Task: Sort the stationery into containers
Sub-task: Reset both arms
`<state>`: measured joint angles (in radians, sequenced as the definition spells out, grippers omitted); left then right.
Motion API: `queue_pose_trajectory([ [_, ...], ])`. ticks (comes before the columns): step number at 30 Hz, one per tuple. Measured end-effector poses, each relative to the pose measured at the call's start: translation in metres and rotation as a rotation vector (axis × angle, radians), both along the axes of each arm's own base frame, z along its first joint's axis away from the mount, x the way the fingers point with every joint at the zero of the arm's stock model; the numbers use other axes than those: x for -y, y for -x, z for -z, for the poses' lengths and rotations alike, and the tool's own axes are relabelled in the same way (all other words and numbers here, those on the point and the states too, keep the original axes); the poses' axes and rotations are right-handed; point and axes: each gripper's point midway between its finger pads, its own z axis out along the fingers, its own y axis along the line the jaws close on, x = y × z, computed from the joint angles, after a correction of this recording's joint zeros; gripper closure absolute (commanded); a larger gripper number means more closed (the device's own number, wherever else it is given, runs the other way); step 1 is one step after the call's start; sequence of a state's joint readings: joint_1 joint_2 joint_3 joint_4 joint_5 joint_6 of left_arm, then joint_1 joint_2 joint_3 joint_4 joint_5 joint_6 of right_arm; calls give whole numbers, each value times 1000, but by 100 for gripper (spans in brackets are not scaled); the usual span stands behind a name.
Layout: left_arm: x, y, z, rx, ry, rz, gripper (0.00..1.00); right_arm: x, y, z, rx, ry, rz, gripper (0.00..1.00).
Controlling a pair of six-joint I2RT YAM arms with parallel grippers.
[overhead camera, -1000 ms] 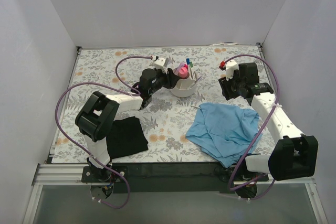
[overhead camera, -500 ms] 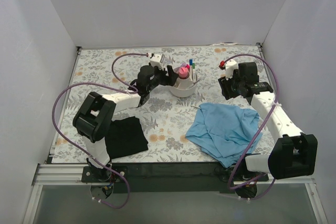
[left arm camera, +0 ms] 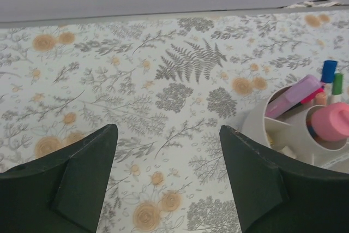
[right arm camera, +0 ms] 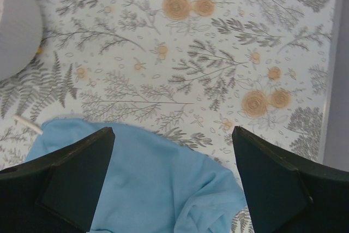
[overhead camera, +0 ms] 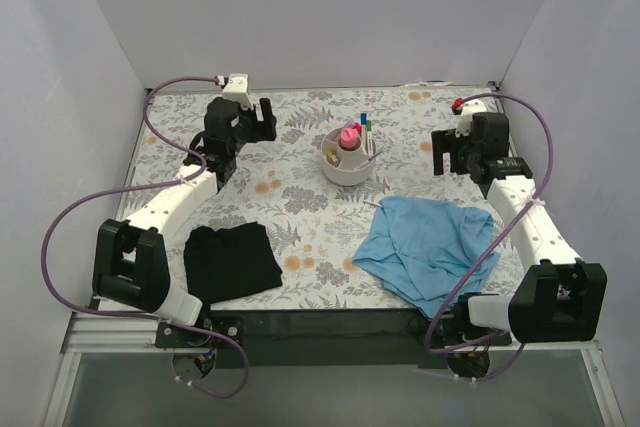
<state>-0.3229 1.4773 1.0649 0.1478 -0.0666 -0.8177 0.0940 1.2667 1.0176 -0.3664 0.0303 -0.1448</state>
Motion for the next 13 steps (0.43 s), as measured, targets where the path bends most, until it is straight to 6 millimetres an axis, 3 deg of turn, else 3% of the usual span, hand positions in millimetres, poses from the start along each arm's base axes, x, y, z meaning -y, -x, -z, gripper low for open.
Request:
queue_pose_trajectory([
  [4, -35, -3, 12, -86, -39, -60, 23, 28, -5, -9, 23, -21, 189, 2],
  [7, -60, -7, 18, -125, -47, -112, 23, 33, -5, -19, 52, -46, 257, 2],
  [13, -63, -5, 28, -163, -58, -101, 22, 32, 5, -43, 115, -104, 303, 2],
])
